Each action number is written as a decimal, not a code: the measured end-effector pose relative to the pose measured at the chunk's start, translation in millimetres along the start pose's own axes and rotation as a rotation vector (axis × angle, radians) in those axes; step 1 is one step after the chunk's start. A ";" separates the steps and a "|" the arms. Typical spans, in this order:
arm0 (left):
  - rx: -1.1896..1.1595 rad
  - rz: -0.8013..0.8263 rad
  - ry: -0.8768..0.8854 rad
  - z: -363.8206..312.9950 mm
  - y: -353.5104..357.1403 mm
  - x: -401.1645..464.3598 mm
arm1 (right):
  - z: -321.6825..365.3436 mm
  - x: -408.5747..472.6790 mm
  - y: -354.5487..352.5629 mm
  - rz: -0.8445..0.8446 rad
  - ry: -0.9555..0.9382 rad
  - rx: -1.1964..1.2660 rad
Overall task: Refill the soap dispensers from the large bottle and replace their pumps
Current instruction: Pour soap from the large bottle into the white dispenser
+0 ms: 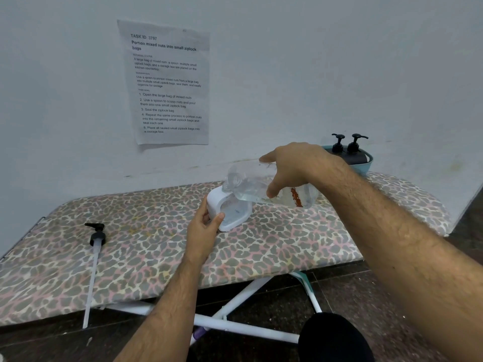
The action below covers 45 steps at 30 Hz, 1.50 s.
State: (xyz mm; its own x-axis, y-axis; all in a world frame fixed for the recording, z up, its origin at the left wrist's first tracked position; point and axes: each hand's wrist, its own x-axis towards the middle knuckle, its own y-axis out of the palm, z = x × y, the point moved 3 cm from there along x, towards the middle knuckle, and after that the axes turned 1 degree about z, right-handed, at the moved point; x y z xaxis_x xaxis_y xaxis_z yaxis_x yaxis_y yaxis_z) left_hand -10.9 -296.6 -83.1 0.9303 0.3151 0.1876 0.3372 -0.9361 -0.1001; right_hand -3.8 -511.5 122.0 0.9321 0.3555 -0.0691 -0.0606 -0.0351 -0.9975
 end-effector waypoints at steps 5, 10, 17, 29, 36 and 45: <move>0.002 -0.001 -0.002 -1.3 0.6 -0.2 | 0.9 -2.5 -1.3 -0.011 -0.005 -0.003; 0.006 -0.003 -0.011 -1.5 0.0 -0.6 | 3.3 -4.0 -2.1 -0.031 -0.013 -0.022; -0.006 -0.002 0.007 -4.7 0.5 -3.0 | 3.4 -4.5 -2.1 -0.037 -0.022 -0.067; 0.000 -0.007 0.014 -5.5 0.1 -3.7 | 4.3 -3.2 -3.7 -0.086 -0.030 -0.048; -0.009 -0.007 0.006 -7.5 0.8 -4.7 | 5.6 -5.5 -6.4 -0.117 -0.034 -0.048; -0.011 -0.007 0.007 -5.6 0.1 -3.2 | 6.0 -5.6 -7.4 -0.130 -0.041 -0.039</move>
State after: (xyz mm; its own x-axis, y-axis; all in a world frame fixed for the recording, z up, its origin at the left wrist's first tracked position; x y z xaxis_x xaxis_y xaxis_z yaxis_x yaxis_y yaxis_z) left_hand -14.7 -298.6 -78.3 0.9270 0.3205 0.1946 0.3419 -0.9356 -0.0879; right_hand -10.7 -507.7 129.8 0.9157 0.3973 0.0595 0.0743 -0.0219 -0.9970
